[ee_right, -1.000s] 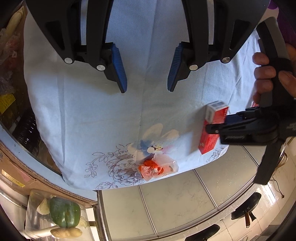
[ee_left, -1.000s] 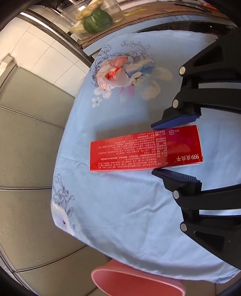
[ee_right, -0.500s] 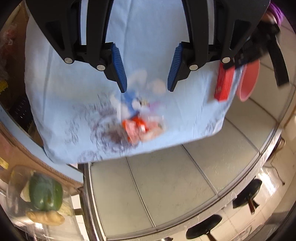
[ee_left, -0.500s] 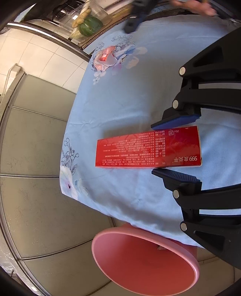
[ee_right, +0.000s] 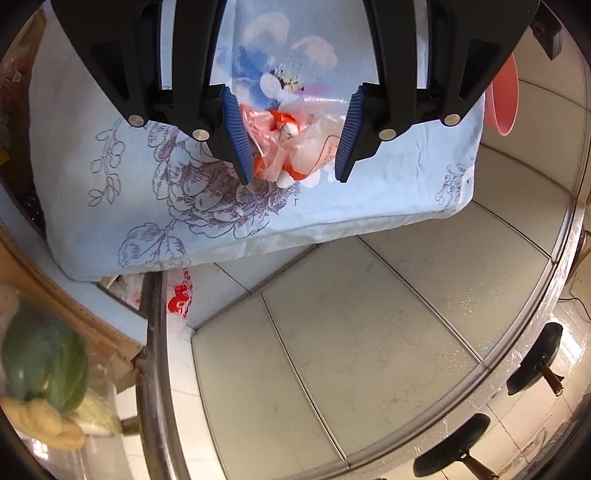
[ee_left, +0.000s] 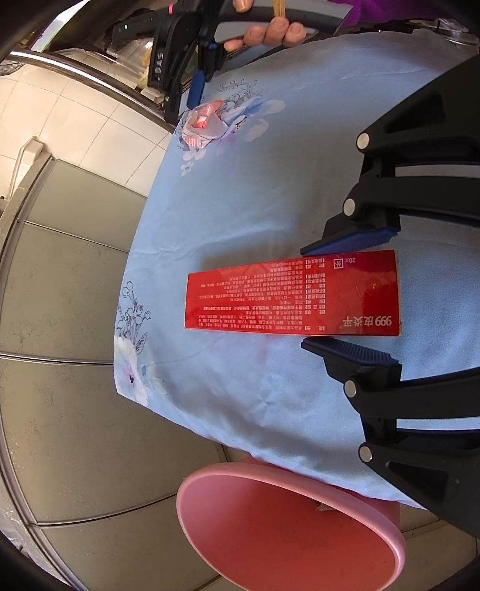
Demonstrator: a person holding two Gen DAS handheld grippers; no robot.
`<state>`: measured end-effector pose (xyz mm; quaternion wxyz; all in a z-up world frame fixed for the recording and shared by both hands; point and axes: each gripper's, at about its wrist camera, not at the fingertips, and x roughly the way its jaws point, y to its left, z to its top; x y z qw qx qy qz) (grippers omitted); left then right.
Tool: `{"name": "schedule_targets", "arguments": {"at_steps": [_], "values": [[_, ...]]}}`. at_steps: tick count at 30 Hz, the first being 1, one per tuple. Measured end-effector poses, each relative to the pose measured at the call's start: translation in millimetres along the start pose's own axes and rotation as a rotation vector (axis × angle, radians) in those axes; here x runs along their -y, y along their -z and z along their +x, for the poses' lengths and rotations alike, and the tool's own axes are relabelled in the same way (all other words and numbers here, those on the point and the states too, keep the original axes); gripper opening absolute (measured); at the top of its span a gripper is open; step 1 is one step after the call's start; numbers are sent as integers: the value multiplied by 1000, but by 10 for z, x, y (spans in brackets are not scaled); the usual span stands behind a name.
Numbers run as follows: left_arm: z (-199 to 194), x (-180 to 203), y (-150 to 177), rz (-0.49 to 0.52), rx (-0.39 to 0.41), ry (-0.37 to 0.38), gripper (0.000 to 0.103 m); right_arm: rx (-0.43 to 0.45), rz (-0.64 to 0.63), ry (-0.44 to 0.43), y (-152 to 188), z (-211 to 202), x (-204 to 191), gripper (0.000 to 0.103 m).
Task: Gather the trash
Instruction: 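Grasp the red box with the left tool while the right tool grasps the clear bag with orange wrapper, then carry the red box and the plastic bag over the pink bucket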
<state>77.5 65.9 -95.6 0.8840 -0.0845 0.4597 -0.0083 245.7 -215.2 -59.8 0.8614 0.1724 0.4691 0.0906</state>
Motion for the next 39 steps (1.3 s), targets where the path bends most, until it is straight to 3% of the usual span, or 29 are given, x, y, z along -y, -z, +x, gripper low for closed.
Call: {"name": "schedule_targets", "arguments": {"at_steps": [5, 16, 23, 32, 39], "values": [[-7, 4, 17, 7, 1, -3, 43, -31, 0, 6, 116, 150, 34, 53], [-16, 46, 47, 25, 2, -22, 44, -40, -61, -10, 336, 49, -37, 53], [-20, 59, 66, 38, 2, -33, 45, -46, -134, 19, 646, -35, -147, 41], [-34, 75, 89, 43, -5, -43, 46, -15, -149, 23, 822, -261, -110, 40], [-60, 65, 105, 25, -15, -33, 46, -2, -250, 38, 1012, -441, -277, 40]]}}
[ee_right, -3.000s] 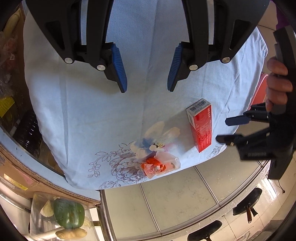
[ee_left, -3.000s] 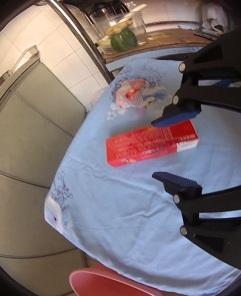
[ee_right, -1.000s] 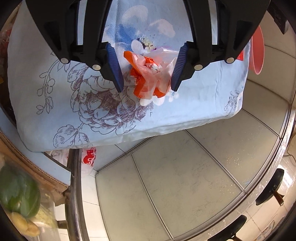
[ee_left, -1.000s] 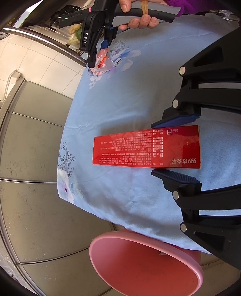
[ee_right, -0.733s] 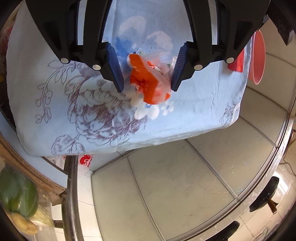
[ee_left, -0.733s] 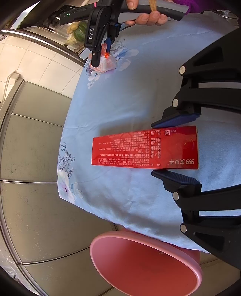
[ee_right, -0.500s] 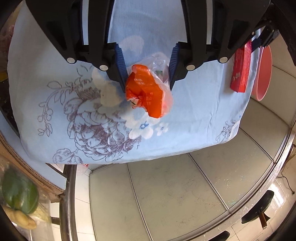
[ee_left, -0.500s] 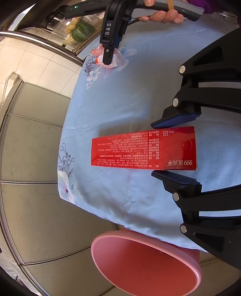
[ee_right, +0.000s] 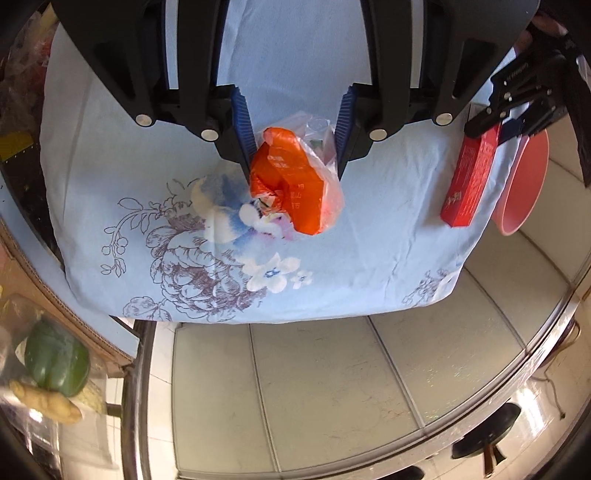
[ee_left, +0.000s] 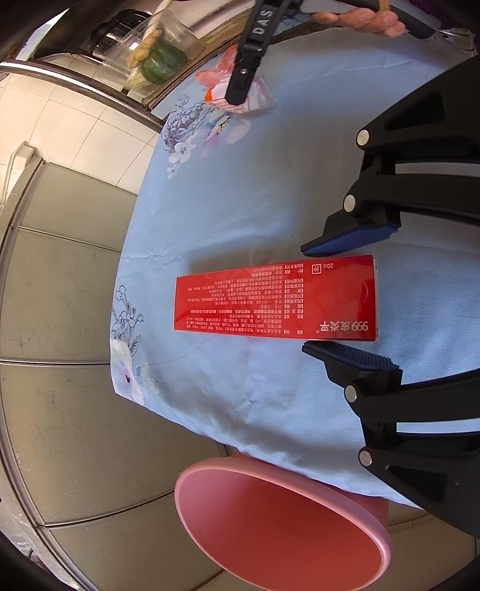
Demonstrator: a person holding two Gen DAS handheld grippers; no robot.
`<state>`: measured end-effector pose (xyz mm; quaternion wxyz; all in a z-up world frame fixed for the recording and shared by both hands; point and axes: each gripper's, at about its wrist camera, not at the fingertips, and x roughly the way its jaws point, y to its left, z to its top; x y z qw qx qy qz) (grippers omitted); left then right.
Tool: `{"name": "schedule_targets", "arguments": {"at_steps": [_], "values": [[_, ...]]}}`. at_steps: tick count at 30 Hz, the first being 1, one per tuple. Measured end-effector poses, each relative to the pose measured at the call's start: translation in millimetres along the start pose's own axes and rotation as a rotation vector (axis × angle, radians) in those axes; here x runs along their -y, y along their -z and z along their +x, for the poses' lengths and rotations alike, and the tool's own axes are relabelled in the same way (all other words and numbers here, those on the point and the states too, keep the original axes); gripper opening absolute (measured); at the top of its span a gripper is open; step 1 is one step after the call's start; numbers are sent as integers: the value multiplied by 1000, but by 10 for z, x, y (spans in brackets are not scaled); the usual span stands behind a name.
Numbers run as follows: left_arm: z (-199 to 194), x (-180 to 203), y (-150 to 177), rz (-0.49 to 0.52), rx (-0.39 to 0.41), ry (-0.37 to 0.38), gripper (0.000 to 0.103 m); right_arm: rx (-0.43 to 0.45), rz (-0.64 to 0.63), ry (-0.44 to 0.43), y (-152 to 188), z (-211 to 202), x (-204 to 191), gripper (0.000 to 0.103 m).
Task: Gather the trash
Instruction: 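Carry the red box and the plastic bag over the pink bucket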
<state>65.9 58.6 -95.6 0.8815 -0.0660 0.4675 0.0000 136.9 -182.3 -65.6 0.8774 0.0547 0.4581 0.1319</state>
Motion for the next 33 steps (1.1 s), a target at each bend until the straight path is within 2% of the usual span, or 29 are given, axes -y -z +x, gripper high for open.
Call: {"name": "schedule_targets", "arguments": {"at_steps": [12, 33], "values": [[-33, -140, -45, -93, -39, 47, 46, -29, -83, -32, 194, -47, -303, 40], [-17, -49, -93, -24, -14, -19, 46, -85, -151, -46, 452, -20, -554, 40]]}}
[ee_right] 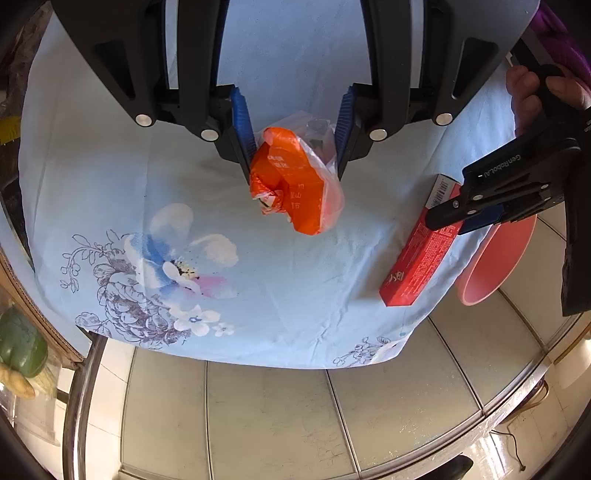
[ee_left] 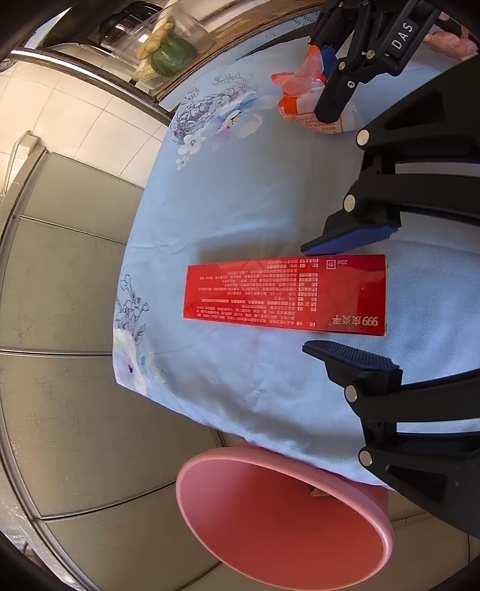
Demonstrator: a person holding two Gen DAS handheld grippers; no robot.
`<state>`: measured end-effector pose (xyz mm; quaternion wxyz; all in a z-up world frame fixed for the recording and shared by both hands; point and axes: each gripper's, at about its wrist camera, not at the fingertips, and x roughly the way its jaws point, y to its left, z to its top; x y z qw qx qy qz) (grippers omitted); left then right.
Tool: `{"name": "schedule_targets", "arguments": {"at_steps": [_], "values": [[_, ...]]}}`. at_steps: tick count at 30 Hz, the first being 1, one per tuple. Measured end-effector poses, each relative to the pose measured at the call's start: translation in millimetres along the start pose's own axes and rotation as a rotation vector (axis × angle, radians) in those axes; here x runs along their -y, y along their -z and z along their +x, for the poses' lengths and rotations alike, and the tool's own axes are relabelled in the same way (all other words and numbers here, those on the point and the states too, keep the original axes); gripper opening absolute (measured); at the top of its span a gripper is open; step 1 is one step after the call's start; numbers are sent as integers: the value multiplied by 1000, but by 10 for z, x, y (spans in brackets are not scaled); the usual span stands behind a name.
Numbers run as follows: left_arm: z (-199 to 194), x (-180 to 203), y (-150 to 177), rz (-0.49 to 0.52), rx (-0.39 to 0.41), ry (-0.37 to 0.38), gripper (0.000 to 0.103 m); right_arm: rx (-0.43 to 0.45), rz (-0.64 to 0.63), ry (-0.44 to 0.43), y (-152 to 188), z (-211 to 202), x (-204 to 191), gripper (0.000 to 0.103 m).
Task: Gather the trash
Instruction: 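Carry the red box and the plastic bag over the pink bucket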
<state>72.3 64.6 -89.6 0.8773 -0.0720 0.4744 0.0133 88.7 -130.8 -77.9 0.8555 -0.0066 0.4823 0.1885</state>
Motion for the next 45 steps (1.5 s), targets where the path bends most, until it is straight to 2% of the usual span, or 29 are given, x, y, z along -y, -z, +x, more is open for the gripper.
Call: {"name": "schedule_targets", "arguments": {"at_steps": [10, 17, 29, 45], "values": [[-63, -85, 53, -12, 25, 3, 41, -8, -35, 1, 15, 28, -138, 40], [-249, -154, 51, -14, 82, -1, 41, -1, -80, 3, -52, 22, -285, 40], [-602, -552, 62, -106, 155, -55, 41, 26, -223, -55, -265, 44, -905, 40], [-940, -1127, 174, -235, 226, -144, 41, 84, -333, -145, -561, 31, -1616, 40]]}}
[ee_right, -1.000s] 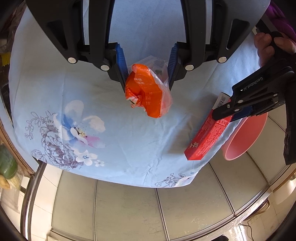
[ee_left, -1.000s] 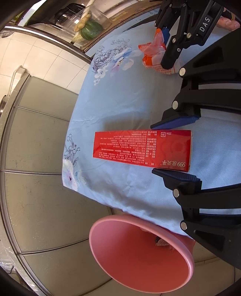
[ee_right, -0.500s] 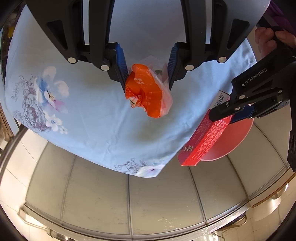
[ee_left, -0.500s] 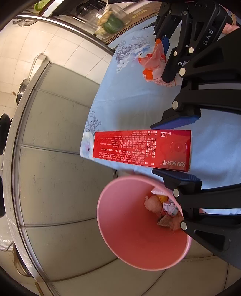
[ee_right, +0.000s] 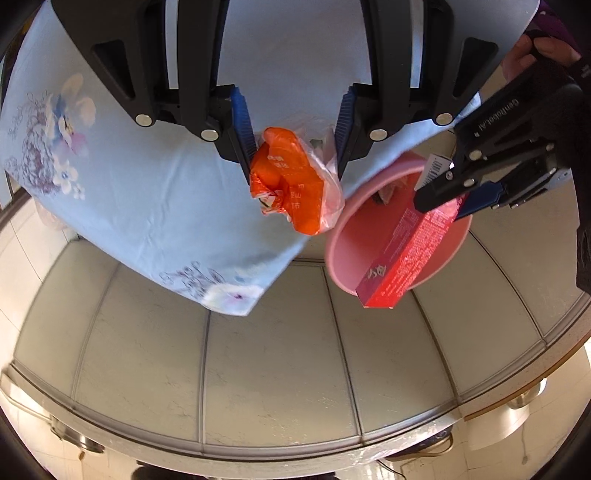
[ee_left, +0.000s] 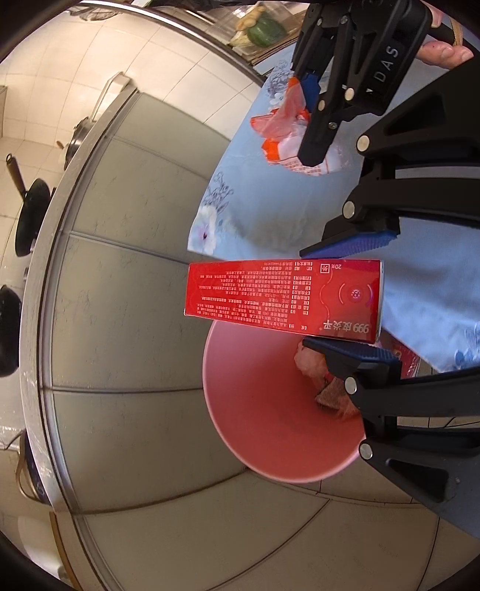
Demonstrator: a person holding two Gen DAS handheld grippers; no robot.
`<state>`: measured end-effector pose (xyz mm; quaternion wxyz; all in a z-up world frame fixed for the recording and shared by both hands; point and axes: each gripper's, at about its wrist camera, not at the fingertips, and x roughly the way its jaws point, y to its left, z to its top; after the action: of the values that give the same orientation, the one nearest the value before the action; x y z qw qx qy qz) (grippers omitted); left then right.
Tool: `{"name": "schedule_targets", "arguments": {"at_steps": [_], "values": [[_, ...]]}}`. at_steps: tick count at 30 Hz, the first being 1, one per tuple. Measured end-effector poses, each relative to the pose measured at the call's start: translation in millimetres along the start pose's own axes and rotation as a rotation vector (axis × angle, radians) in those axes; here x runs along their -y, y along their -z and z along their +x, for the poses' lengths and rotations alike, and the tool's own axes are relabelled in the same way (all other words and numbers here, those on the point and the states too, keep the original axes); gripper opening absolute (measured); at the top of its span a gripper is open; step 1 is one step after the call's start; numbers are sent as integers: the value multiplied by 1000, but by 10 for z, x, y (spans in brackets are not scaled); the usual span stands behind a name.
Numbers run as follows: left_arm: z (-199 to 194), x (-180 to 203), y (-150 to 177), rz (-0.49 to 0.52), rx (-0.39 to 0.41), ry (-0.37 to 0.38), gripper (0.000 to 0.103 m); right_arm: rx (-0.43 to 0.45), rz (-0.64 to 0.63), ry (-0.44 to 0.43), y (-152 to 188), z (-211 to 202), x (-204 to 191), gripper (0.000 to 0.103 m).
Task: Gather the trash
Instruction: 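Carry the red box and the plastic bag over the pink bucket, then open the left tool to drop the red box while the right tool releases the bag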
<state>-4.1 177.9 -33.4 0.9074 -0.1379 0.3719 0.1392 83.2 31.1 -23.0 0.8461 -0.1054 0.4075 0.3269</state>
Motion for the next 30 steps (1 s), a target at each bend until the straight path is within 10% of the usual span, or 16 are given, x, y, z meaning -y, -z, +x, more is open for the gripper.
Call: {"name": "schedule_targets", "arguments": {"at_steps": [30], "values": [[542, -759, -56, -141, -81, -173, 41, -81, -115, -128, -556, 913, -758, 40]]}}
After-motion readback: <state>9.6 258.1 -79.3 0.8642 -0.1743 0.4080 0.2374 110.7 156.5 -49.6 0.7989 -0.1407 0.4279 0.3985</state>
